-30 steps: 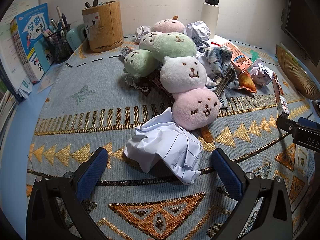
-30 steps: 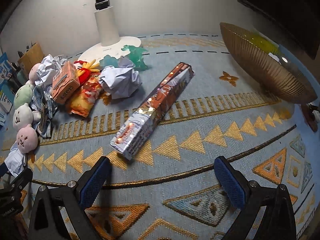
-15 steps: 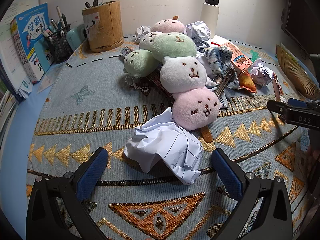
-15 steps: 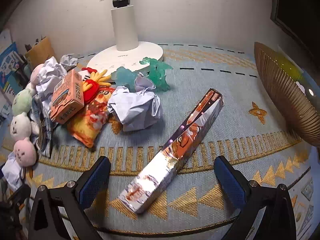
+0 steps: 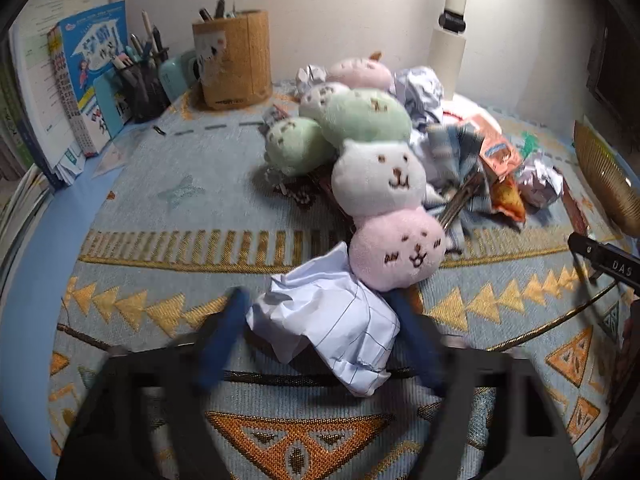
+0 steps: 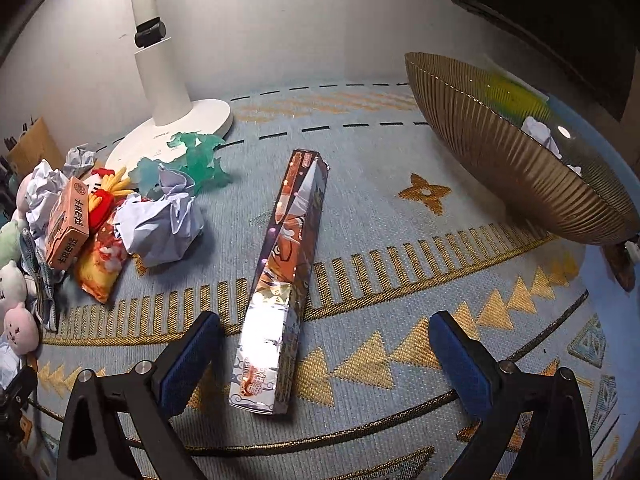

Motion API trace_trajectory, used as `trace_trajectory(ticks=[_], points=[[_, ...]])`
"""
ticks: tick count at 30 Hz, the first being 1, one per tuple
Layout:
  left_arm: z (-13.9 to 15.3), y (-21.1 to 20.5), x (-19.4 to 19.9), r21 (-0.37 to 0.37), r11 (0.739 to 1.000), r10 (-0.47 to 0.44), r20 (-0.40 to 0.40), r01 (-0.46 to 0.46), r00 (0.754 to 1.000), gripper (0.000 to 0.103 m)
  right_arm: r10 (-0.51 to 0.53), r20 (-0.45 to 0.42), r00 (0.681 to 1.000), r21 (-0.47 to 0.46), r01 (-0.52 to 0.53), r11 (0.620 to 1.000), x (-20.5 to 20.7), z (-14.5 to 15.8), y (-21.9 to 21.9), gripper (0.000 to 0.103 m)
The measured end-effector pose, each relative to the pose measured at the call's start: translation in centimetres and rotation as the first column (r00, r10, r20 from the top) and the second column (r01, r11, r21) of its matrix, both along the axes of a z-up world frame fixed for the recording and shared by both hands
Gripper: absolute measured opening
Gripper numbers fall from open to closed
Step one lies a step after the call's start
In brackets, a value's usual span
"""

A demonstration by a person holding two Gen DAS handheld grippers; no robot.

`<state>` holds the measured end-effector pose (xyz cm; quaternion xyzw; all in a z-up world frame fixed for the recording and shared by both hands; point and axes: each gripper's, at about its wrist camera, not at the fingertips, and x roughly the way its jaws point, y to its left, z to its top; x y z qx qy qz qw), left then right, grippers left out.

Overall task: Organize objects
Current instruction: 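Grasp the white paper ball with the left tool while the right tool lifts the box, then carry both items to the amber bowl and open both tools to drop them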

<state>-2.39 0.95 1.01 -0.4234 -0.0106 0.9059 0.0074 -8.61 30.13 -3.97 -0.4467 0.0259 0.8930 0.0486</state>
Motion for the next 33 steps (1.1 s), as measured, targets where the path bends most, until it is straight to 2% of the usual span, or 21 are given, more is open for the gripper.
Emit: trace_trajectory(ticks=[1,2,5,9,15,21,27,33], points=[[0.0,-0.1,0.0,0.028,1.0,-0.012,0.0,0.012,1.0,0.054,0.026,-0.038,0.999,0.004,-0.025,1.0,0.2,0.5,-0.4,0.04],[-0.1,-0.4,-0.1,0.059,0.998,-0.019,0.008,0.018,1.0,0.054,0.042,-0.054,0.998,0.017,-0.042,0.999,0.3,0.6,-0.9,0.017],[0.5,-1.0,0.5,0.092,0.996,0.0,-0.036,0.003,0.999,0.054,0.124,-0.055,0.991,-0.015,-0.125,0.992,0.6,0.6,-1.6,0.017],[1.2,-1.1,1.3,0.1,0.995,0.011,-0.095,-0.002,0.995,0.054,0.129,-0.079,0.988,-0.069,-0.135,0.988,0.7,0.6,-1.2,0.017],[2.2,-1.6,2.5,0.117,0.993,0.04,-0.149,-0.023,0.988,0.054,0.127,-0.188,0.974,-0.125,-0.152,0.981,2.3,1.9,-0.6,0.017],[4.4,-1.4,3.4,0.126,0.992,0.051,-0.192,-0.027,0.98,0.054,0.148,-0.254,0.956,-0.216,-0.205,0.955,3.9,3.7,-0.5,0.017],[7.1,0.5,3.0,0.111,0.994,0.006,-0.245,0.022,0.97,0.055,0.167,-0.325,0.931,-0.228,-0.248,0.941,5.5,6.7,0.0,0.017],[10.0,4.6,1.5,0.083,0.992,-0.061,-0.304,0.09,0.951,0.055,0.174,-0.389,0.905,-0.238,-0.281,0.93,6.4,9.4,1.7,0.017]])
